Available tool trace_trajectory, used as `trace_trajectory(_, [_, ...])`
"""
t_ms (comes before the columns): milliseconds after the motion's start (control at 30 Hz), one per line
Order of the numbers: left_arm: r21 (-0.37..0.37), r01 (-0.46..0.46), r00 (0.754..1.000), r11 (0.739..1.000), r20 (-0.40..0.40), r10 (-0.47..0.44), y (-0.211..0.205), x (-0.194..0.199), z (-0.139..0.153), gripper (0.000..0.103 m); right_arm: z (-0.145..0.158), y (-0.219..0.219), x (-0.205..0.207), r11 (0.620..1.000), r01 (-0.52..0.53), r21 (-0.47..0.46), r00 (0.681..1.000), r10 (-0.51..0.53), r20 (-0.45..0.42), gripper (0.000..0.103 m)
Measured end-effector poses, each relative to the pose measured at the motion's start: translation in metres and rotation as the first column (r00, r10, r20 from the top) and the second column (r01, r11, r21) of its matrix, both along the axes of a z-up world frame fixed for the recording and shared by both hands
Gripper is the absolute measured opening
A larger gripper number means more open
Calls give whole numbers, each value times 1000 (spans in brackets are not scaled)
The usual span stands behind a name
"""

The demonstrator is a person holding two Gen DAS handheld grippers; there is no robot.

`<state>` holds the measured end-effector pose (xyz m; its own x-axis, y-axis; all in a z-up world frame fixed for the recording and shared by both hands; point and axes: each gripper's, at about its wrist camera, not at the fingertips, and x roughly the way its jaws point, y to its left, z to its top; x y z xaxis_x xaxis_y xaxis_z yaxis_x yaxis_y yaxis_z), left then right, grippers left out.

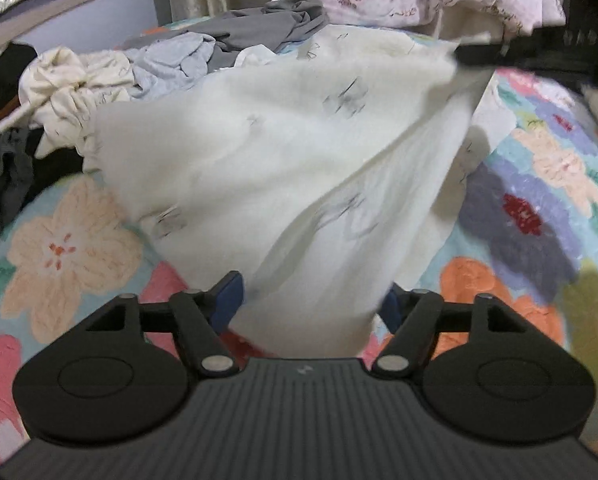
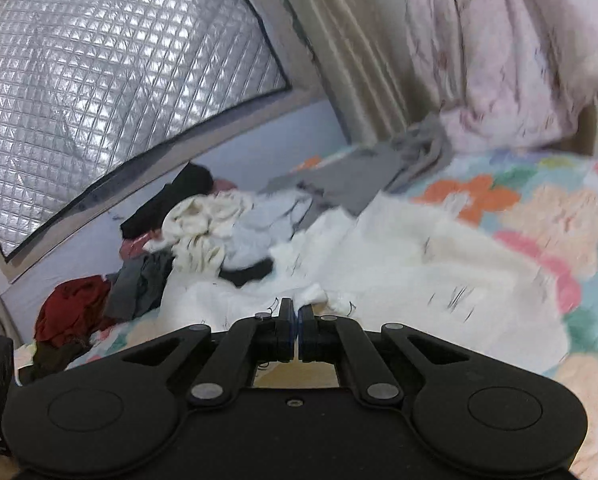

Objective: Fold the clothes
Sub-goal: 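Grasp the garment edge with the right gripper and lift it over the body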

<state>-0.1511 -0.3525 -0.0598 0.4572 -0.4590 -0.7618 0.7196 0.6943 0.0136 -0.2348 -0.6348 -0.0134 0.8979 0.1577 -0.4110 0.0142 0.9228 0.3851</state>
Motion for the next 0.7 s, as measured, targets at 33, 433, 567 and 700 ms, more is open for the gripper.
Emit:
trace_trajectory(33, [13,-3,1000,1000,4,3,-2,1,-1,72,1,-4,-1,1000,13,-8,1000,-13,8,3])
trace_trajectory(433, [40,24,1000,999,-6,-23,-37,1,13,73,46,-52,-31,983,136,-127,983,-118,144,3])
trace_trajectory(567, [58,37,999,998,-24,-36,-52,4,14,73,35,-68,-22,969,189,-159,979,-174,105,3])
trace_trajectory(700, [73,34,999,997,-32,-32,-57,1,7,73,17,-79,-16,962,205,-178,978,-208,1,3])
